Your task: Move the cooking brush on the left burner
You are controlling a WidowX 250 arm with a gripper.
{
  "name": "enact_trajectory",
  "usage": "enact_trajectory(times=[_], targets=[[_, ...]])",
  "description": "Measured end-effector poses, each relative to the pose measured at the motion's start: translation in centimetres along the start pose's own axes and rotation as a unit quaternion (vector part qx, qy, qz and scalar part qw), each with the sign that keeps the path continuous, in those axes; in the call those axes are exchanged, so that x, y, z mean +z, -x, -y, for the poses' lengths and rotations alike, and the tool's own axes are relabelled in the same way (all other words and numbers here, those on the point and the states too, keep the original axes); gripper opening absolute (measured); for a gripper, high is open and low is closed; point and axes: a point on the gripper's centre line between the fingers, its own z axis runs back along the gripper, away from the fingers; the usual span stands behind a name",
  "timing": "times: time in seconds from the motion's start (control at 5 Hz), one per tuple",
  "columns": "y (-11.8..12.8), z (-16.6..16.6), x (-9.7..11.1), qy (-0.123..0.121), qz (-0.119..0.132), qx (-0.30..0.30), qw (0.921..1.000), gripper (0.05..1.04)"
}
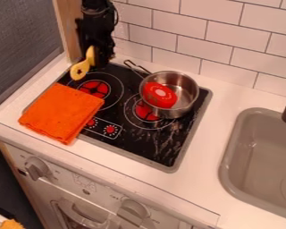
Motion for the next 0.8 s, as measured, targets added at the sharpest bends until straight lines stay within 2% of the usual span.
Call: enact_trajectory(times=[0.2,0.4,0.6,0.8], targets=[[-0.1,0.3,0.1,0.010,0.002,-0.002,0.9999,0.952],[0.1,1.3,0.2,0.042,-0.003,-0.002,0.9991,1.006],[0.2,1.4,2.4,0.040,0.002,-0.006,0.9992,1.001],[0.6,2.6,4.8,0.033,-0.009,-0.023,0.9991,1.000]])
